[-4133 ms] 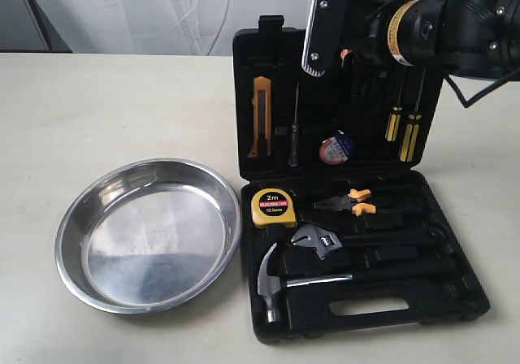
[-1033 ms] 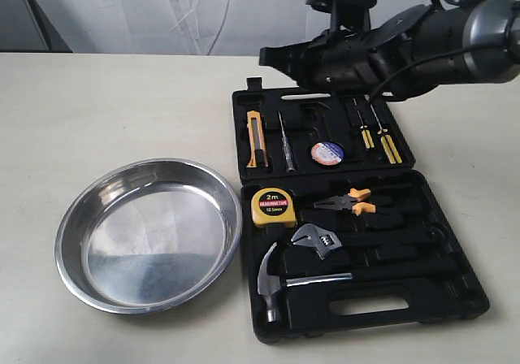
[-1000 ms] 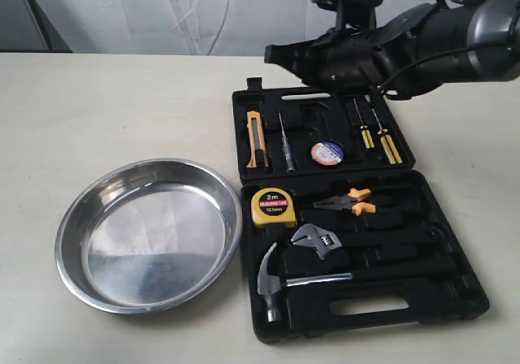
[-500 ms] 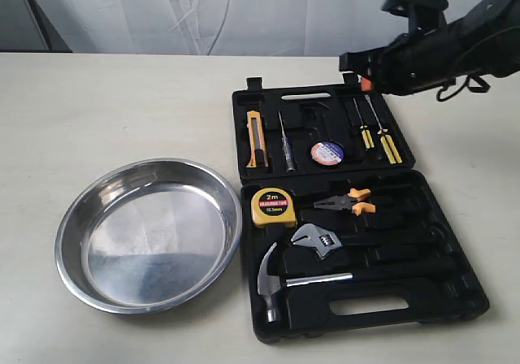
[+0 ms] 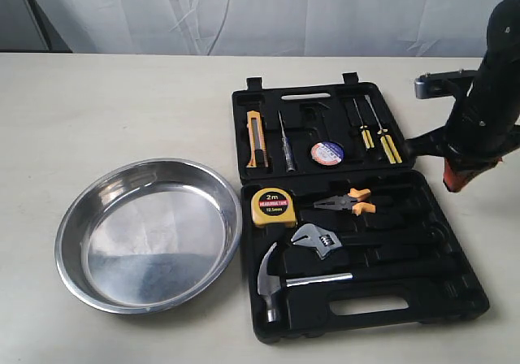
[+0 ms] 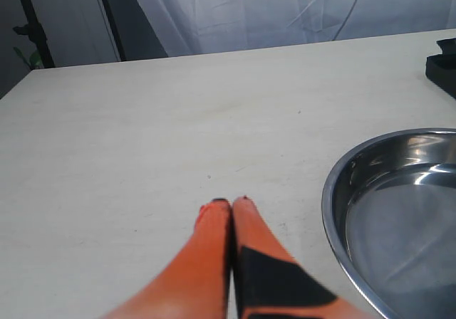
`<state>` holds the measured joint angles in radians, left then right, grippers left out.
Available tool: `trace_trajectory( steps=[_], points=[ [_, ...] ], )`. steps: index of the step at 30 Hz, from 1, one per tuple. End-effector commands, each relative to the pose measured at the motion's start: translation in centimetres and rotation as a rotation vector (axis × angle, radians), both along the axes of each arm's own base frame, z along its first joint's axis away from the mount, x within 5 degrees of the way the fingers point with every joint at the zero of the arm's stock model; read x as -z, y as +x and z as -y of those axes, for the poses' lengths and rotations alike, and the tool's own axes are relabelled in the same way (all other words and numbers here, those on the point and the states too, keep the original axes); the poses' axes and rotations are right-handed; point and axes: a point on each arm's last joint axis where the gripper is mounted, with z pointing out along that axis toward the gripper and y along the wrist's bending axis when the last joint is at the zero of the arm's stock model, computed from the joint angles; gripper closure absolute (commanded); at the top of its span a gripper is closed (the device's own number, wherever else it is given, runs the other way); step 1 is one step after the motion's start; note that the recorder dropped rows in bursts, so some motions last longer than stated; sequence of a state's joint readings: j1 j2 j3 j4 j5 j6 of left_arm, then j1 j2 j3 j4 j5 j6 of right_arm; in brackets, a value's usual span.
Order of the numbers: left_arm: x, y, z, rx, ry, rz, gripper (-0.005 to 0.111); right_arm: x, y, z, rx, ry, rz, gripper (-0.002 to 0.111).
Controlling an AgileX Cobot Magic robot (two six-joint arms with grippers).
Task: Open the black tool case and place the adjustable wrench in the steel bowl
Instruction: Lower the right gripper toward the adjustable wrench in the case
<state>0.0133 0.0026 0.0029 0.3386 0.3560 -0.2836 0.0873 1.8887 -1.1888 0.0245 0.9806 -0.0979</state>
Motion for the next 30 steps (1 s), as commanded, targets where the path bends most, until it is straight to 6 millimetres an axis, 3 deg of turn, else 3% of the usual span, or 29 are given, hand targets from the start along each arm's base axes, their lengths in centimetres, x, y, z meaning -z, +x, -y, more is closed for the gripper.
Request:
trace_trajectory(
  steps=[1, 3, 9, 12, 14, 17, 22, 30],
  points=[
    [-0.2, 0.0, 0.0, 0.000, 0.003, 0.017, 0.107, -0.6, -1.6, -1.1, -0.076, -0.003, -0.146, 0.109],
    [-0.2, 0.0, 0.0, 0.000, 0.003, 0.017, 0.107, -0.7, -2.2, -2.4, -0.113, 0.014, -0.199, 0.109],
    [-0.2, 0.0, 0.0, 0.000, 0.003, 0.017, 0.107, -1.0, -4.5, -9.8, -0.424, 0.198, -0.238, 0.109],
    [-0.2, 0.0, 0.0, 0.000, 0.003, 0.017, 0.107, -1.1, -5.8, -13.5, -0.573, 0.384, -0.237, 0.109],
    [-0.2, 0.0, 0.0, 0.000, 0.003, 0.017, 0.107, -1.2, -6.2, -14.8, -0.609, 0.492, -0.228, 0.109],
    [-0.2, 0.0, 0.0, 0.000, 0.003, 0.017, 0.107, -1.4, -5.2, -15.9, -0.551, 0.572, -0.096, 0.109],
    [-0.2, 0.0, 0.0, 0.000, 0.003, 0.017, 0.107, -1.4, -2.4, -16.5, -0.410, 0.556, 0.194, 0.109],
    [-0.2, 0.0, 0.0, 0.000, 0.003, 0.017, 0.107, -2.8, 1.6, -15.9, -0.107, 0.492, 0.605, 0.109]
  ],
)
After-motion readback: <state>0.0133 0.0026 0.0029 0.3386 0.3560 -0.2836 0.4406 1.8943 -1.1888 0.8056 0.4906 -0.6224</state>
